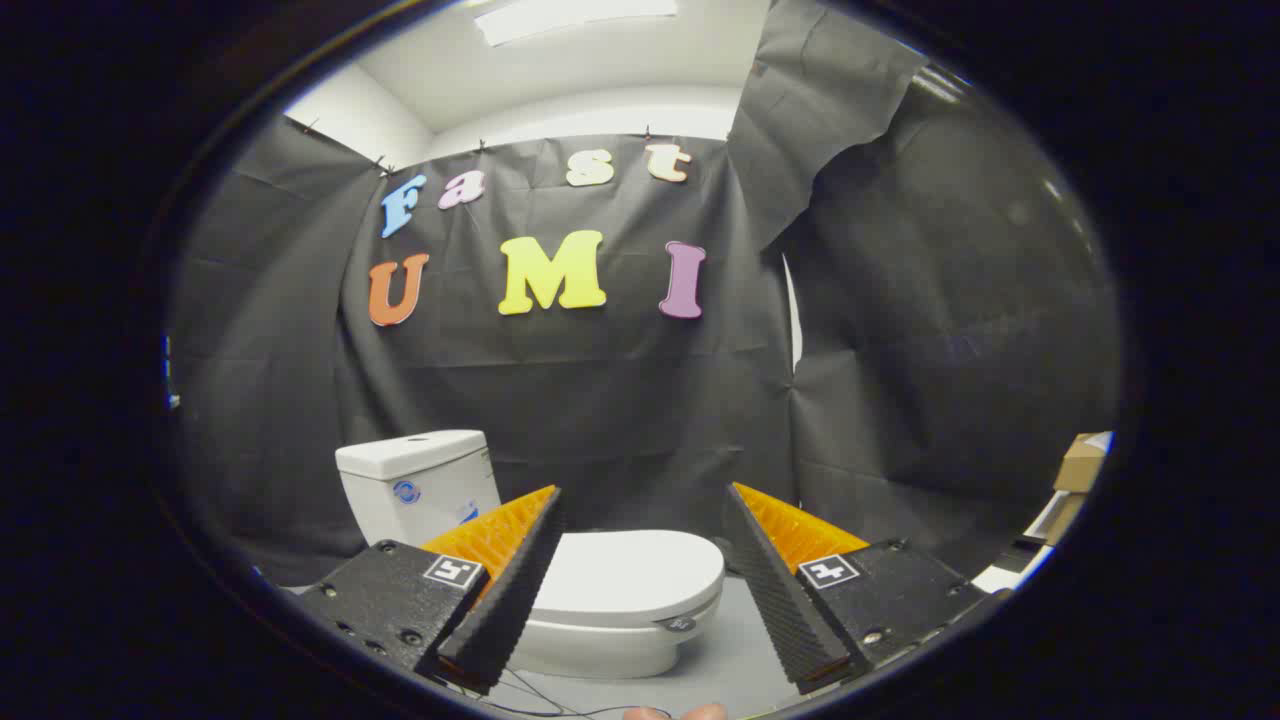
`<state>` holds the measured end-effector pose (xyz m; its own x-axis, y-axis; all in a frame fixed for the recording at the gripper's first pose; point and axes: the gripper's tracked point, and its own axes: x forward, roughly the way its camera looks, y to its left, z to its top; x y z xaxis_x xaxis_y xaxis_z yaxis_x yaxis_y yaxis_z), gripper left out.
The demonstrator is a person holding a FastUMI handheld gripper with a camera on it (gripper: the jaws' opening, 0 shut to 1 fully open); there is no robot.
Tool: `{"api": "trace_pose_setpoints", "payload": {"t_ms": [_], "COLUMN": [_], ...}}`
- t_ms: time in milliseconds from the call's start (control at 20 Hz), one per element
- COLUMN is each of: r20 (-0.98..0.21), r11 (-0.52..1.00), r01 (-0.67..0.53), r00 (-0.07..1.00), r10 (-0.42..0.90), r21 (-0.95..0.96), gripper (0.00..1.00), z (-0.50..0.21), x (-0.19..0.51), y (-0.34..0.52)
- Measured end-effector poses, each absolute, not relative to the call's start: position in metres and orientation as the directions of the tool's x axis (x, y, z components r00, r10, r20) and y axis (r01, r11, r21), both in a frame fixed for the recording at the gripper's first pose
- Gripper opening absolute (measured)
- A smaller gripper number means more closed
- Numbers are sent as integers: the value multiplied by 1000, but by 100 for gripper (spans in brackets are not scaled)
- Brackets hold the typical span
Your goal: Open the toilet lid.
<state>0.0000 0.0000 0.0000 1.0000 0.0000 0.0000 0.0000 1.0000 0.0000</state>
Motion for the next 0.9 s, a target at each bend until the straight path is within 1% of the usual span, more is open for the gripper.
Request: {"api": "trace_pose_setpoints", "payload": {"t_ms": [450,900], "r20": [12,-15], "r11": [999,1000], "r01": [2,7], "r00": [1000,1000], "r10": [-1,-7], "r21": [-42,-29], "gripper": [100,100], "z": [1,-8], "x": [-2,1], "y": [5,6]}}
